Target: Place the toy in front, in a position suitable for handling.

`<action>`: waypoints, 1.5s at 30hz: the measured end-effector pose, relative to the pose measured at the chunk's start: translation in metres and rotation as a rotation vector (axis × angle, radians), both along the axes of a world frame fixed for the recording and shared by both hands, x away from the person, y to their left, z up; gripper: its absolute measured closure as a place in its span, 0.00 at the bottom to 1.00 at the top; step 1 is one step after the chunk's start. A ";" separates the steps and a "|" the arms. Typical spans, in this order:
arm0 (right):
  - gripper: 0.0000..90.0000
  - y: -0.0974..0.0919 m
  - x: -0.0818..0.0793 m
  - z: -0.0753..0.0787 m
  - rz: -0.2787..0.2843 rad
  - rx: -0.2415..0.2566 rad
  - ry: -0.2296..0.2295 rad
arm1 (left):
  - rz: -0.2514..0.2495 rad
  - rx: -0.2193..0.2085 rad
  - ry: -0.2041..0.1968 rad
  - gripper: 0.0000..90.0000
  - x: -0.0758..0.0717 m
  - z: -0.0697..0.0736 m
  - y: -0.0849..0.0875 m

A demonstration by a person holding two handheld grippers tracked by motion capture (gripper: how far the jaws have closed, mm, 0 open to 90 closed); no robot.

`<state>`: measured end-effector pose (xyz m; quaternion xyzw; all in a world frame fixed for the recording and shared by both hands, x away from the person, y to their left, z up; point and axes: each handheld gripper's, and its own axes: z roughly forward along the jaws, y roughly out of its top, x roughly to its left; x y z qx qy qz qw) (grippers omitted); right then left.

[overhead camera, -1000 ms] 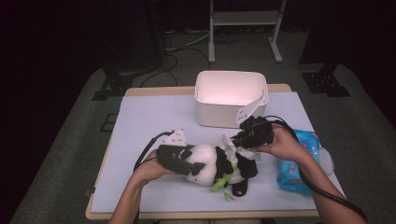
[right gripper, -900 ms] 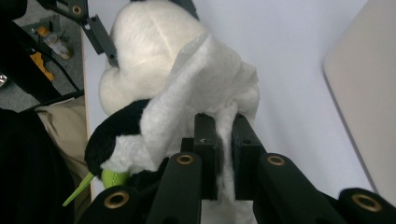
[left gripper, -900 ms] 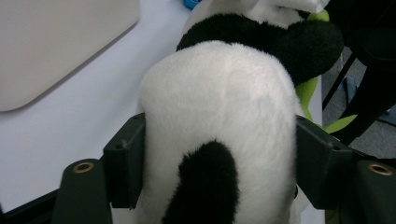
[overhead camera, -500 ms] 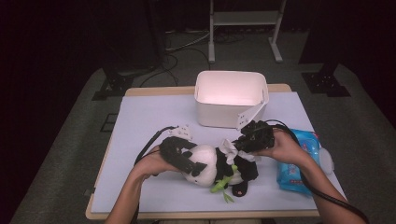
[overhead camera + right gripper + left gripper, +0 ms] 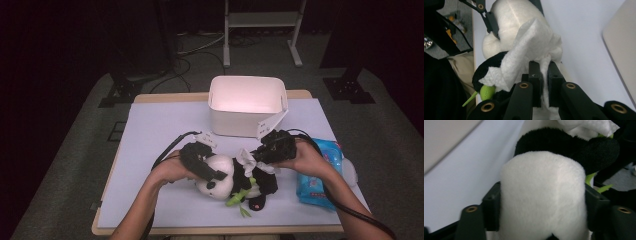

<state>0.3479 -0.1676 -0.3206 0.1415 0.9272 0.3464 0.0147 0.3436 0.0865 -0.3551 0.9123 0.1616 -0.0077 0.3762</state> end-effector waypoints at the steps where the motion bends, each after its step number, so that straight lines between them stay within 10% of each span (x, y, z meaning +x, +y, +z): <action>1: 0.93 -0.001 0.002 0.001 -0.003 0.005 0.004 | 0.001 -0.009 -0.015 0.39 0.000 0.001 0.000; 17: 0.93 -0.009 0.037 0.025 -0.069 -0.009 -0.016 | -0.057 -0.055 -0.264 0.43 0.017 0.018 -0.018; 29: 0.93 -0.003 0.019 -0.001 -0.032 0.010 0.006 | -0.004 -0.091 -0.141 0.21 -0.002 -0.010 -0.003; 45: 0.93 0.000 -0.016 -0.005 0.020 -0.003 -0.018 | 0.009 -0.112 -0.005 0.08 -0.012 -0.009 0.015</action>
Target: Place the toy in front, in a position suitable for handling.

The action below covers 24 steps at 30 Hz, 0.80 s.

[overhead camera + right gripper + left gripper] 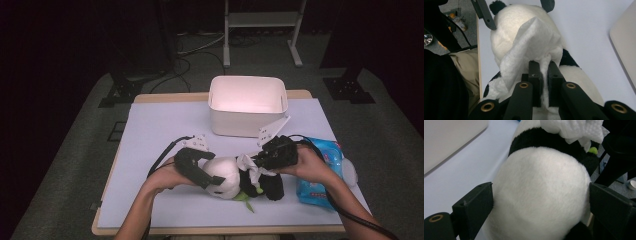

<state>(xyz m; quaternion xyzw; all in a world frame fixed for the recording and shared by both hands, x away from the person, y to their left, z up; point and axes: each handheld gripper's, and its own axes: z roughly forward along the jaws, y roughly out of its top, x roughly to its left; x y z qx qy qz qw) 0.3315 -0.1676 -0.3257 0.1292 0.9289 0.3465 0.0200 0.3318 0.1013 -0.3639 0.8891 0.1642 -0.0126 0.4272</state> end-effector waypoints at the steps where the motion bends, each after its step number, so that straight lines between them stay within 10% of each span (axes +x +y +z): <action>1: 0.93 0.000 -0.001 0.000 0.001 -0.002 -0.006 | -0.002 0.001 0.005 0.08 0.000 0.000 0.000; 17: 0.93 0.003 -0.011 -0.001 0.043 -0.026 -0.002 | -0.073 0.056 0.137 0.08 0.008 -0.014 -0.012; 24: 0.93 0.009 -0.008 0.002 0.051 -0.036 0.007 | -0.060 0.048 0.063 0.35 0.004 -0.014 -0.008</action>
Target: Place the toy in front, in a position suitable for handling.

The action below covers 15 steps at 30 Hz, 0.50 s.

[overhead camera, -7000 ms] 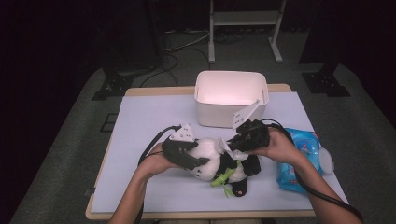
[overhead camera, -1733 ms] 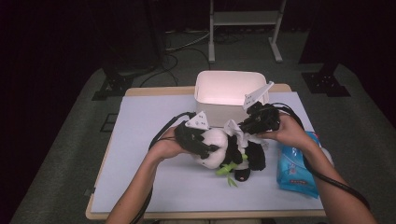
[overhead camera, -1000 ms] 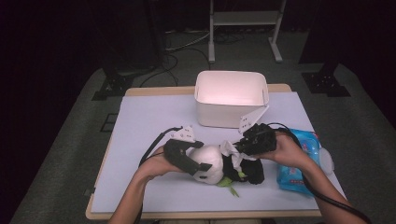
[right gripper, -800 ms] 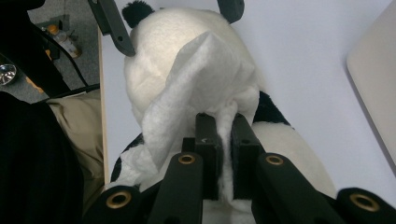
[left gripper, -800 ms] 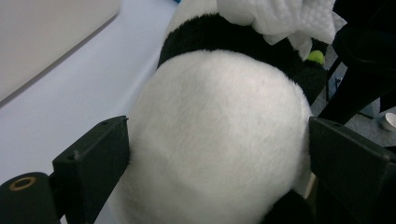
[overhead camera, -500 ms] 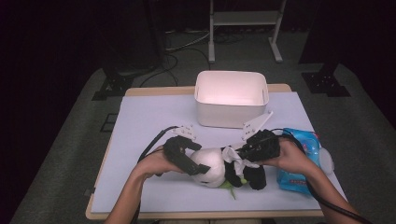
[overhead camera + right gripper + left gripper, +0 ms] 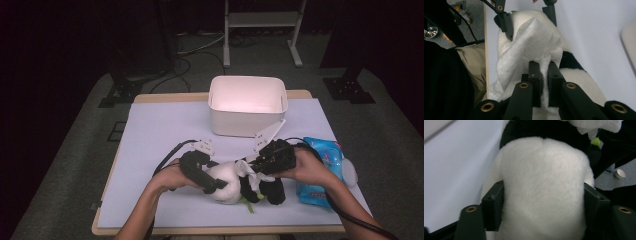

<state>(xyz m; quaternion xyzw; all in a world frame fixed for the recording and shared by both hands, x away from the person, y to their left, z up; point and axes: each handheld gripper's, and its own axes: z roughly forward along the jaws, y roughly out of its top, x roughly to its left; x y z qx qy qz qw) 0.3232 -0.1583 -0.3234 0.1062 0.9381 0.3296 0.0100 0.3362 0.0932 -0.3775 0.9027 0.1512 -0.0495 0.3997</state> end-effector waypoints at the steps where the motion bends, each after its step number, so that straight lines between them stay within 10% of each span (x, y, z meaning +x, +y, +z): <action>1: 0.93 0.000 0.001 0.002 -0.002 0.000 -0.005 | 0.007 -0.007 -0.014 0.38 0.000 0.002 0.001; 15: 0.93 -0.004 0.032 0.023 -0.060 0.020 -0.013 | 0.016 -0.017 -0.252 0.47 0.008 0.033 -0.007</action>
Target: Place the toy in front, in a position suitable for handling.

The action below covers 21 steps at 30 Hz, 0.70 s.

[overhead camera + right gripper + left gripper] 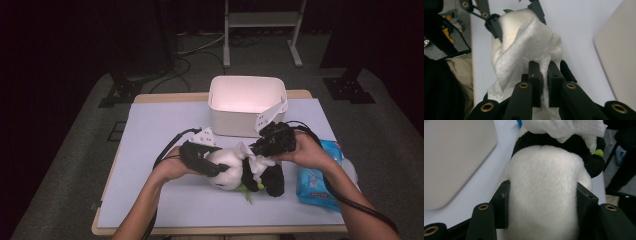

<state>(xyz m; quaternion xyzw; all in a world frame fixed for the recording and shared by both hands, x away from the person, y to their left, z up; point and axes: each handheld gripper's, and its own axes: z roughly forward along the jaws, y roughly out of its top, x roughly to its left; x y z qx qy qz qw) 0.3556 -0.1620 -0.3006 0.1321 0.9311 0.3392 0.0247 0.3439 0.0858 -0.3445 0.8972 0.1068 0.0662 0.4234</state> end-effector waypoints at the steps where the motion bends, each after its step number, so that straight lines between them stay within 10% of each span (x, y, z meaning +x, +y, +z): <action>1: 0.93 -0.001 0.004 0.002 -0.010 0.003 -0.006 | -0.002 0.009 -0.018 0.47 0.000 0.001 0.000; 8: 0.93 -0.007 0.026 0.000 -0.075 -0.001 0.007 | -0.012 0.017 -0.075 0.46 0.005 0.001 -0.001; 21: 0.93 -0.006 0.010 -0.024 -0.037 -0.004 0.048 | -0.013 0.003 0.115 0.23 0.002 -0.023 0.002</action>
